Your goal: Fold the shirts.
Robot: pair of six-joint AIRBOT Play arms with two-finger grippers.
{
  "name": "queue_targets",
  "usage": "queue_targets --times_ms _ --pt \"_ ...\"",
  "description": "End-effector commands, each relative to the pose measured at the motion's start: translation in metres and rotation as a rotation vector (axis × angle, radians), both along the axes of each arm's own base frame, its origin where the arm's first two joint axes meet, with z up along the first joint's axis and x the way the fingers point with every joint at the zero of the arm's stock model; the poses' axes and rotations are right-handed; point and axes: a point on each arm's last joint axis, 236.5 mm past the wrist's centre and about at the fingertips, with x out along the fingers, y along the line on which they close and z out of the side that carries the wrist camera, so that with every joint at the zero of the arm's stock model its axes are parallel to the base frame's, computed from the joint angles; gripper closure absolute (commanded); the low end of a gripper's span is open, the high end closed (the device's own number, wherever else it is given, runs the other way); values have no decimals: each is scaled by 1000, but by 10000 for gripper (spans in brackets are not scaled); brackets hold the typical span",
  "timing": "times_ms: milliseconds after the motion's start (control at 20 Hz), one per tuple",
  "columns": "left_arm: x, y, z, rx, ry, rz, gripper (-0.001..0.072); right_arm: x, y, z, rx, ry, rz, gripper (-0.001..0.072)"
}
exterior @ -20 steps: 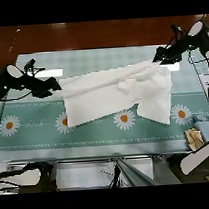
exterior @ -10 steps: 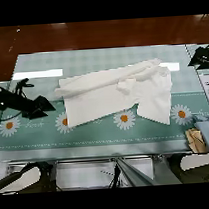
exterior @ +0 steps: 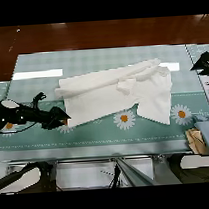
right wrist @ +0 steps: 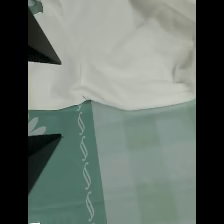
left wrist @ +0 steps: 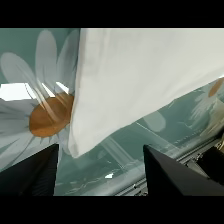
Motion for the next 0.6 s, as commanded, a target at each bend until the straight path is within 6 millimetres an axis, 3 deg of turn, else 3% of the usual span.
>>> queue_targets --times_ms 0,150,200,250,300,400,550 --pt "1 -16 -27 40 32 8 112 1 2 0 15 -12 1 212" --pt "13 -35 -43 19 49 65 129 1 3 1 15 -12 1 212" --pt "23 -39 -44 5 42 112 318 1 3 0 15 -12 1 212" --pt "32 -43 -44 -9 32 156 571 1 3 0 16 -11 2 212" --pt "38 -45 -42 -15 15 168 684 0 3 0 17 -8 3 212" --pt "39 -45 -39 -22 -7 147 683 -4 -2 -2 -3 11 4 212" --pt "31 -50 -34 -53 -15 86 683 -25 -13 -25 -35 100 -8 210"
